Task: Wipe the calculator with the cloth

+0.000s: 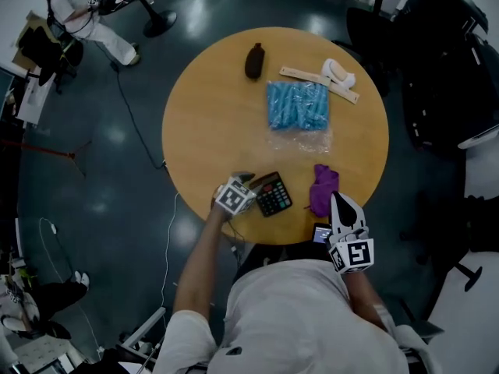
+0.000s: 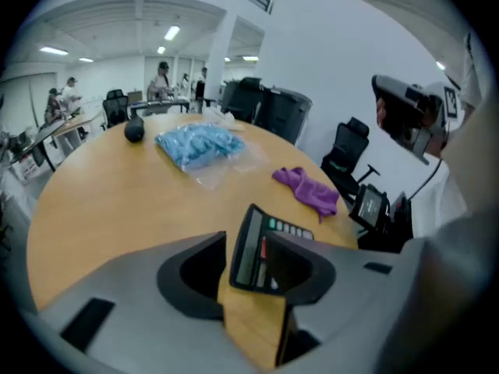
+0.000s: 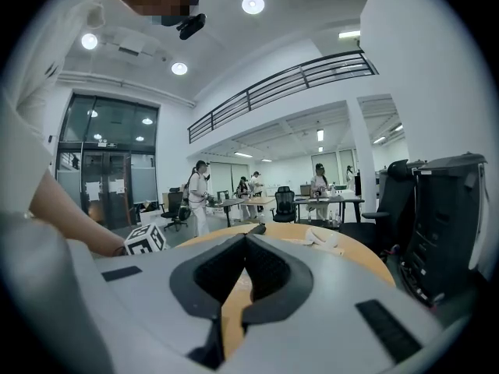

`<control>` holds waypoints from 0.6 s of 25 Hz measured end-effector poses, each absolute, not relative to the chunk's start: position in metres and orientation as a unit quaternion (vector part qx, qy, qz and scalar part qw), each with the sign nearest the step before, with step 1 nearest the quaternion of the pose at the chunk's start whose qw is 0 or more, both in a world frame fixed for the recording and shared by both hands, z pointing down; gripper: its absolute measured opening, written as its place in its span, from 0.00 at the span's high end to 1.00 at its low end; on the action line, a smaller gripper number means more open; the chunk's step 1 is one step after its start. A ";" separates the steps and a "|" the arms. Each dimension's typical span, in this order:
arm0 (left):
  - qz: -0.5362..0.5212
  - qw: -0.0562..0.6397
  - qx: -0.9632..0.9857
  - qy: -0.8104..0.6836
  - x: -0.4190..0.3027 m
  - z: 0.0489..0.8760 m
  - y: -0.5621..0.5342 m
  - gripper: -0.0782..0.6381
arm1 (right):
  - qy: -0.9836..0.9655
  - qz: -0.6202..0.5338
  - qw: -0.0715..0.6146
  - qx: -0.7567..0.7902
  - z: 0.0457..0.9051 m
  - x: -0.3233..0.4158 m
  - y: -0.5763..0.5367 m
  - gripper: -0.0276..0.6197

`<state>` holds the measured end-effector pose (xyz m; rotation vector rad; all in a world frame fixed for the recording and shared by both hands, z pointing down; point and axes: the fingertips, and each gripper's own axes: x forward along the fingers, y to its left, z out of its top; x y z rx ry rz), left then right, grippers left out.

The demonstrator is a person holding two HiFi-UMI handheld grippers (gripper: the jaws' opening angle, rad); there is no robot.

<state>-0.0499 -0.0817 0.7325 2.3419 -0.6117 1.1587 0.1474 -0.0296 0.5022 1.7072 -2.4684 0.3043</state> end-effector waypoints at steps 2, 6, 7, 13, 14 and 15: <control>0.464 0.238 0.835 -0.176 -0.048 0.748 -0.081 0.69 | -0.817 0.106 0.067 0.563 0.507 0.149 -0.031 0.93; 0.504 0.235 0.823 -0.114 -0.040 0.766 -0.088 0.68 | -0.818 0.113 0.076 0.560 0.517 0.154 -0.033 0.93; 0.511 0.239 0.819 -0.098 -0.038 0.769 -0.086 0.68 | -0.816 0.116 0.077 0.561 0.519 0.156 -0.032 0.93; 0.503 0.289 0.813 -0.057 -0.030 0.775 -0.075 0.74 | -0.810 0.122 0.080 0.568 0.524 0.167 -0.037 0.93; 0.498 0.292 0.814 -0.058 -0.030 0.775 -0.075 0.75 | -0.809 0.122 0.081 0.569 0.525 0.168 -0.038 0.93; 0.494 0.296 0.816 -0.060 -0.030 0.774 -0.074 0.76 | -0.808 0.122 0.081 0.570 0.525 0.169 -0.039 0.93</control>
